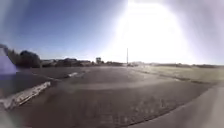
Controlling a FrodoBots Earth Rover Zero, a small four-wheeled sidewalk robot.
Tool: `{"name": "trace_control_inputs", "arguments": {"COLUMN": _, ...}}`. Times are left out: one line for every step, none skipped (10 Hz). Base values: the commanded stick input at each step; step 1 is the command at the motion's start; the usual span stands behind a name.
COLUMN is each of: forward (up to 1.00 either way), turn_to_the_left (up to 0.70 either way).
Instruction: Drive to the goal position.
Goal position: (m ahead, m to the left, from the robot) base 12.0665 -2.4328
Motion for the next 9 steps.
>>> {"name": "trace_control_inputs", "arguments": {"forward": 0.70, "turn_to_the_left": 0.00}}
{"name": "trace_control_inputs", "arguments": {"forward": 0.70, "turn_to_the_left": 0.00}}
{"name": "trace_control_inputs", "arguments": {"forward": 0.70, "turn_to_the_left": 0.00}}
{"name": "trace_control_inputs", "arguments": {"forward": 0.70, "turn_to_the_left": 0.00}}
{"name": "trace_control_inputs", "arguments": {"forward": 0.70, "turn_to_the_left": 0.00}}
{"name": "trace_control_inputs", "arguments": {"forward": 0.70, "turn_to_the_left": 0.00}}
{"name": "trace_control_inputs", "arguments": {"forward": 0.70, "turn_to_the_left": 0.00}}
{"name": "trace_control_inputs", "arguments": {"forward": 0.70, "turn_to_the_left": 0.00}}
{"name": "trace_control_inputs", "arguments": {"forward": 0.70, "turn_to_the_left": 0.00}}
